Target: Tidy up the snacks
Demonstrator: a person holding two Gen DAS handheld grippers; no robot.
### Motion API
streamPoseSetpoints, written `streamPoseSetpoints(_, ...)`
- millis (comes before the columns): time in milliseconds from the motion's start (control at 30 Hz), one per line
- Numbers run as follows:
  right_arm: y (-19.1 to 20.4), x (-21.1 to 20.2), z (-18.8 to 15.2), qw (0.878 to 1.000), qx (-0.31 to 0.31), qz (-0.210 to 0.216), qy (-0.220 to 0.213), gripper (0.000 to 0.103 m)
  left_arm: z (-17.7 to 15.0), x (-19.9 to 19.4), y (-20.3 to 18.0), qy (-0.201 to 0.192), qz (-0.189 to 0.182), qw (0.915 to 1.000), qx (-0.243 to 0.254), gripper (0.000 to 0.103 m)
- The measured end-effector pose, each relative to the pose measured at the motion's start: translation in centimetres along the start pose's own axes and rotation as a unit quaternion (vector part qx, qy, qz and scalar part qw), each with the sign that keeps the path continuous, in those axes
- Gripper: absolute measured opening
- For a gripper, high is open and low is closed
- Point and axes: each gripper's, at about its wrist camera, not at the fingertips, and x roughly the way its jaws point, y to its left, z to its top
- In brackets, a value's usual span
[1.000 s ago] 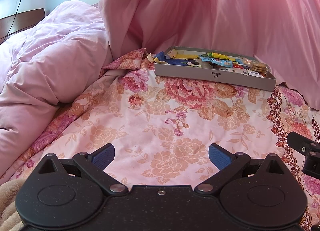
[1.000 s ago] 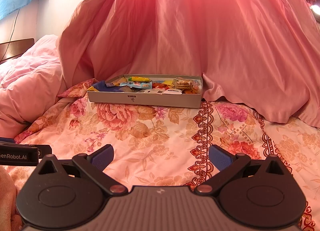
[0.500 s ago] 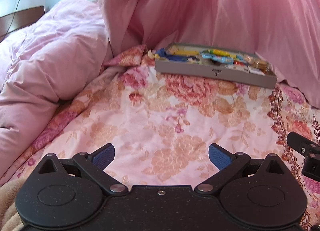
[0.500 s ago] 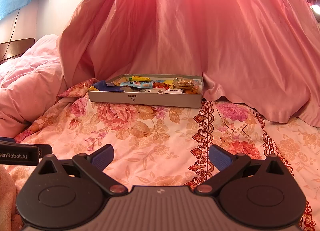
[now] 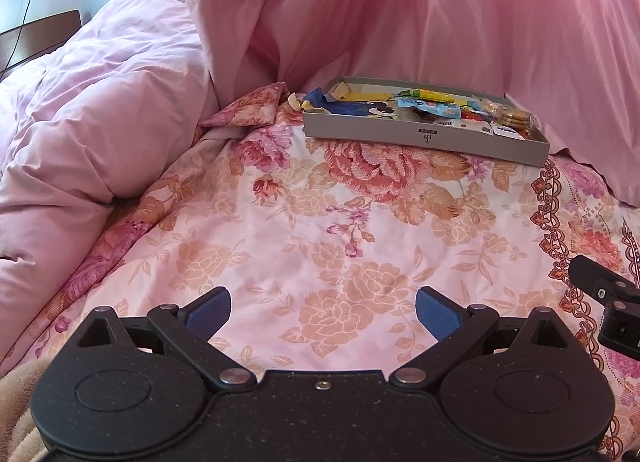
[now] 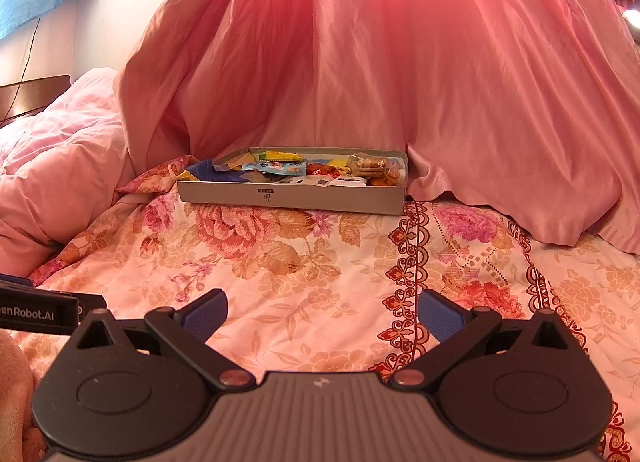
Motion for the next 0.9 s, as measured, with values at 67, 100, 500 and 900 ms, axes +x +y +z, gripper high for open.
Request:
streamPoseSetpoints(67,0.0,0.0,0.01,1.0,0.0,0.0,0.0,0.103,-0.02,0.01,-0.01,0.0,0.001,1.0,0.001,0.099)
streamPoseSetpoints(100,0.0,0.0,0.01,1.0,0.0,0.0,0.0,0.103,-0.02,0.01,-0.02,0.0,0.001,1.0,0.002,0.099)
streamPoseSetpoints(500,0.02,0.02,-0.01,1.0,0.001,-0.001,0.001,0.103,-0.06,0.02,0.0,-0.001,0.001,1.0,0.003,0.099)
streamPoseSetpoints(900,0.2,-0.01,-0.11,1.0,0.001,-0.001,0.001,0.103,-0.09,-0.01,-0.02,0.0,0.001,1.0,0.002,0.098)
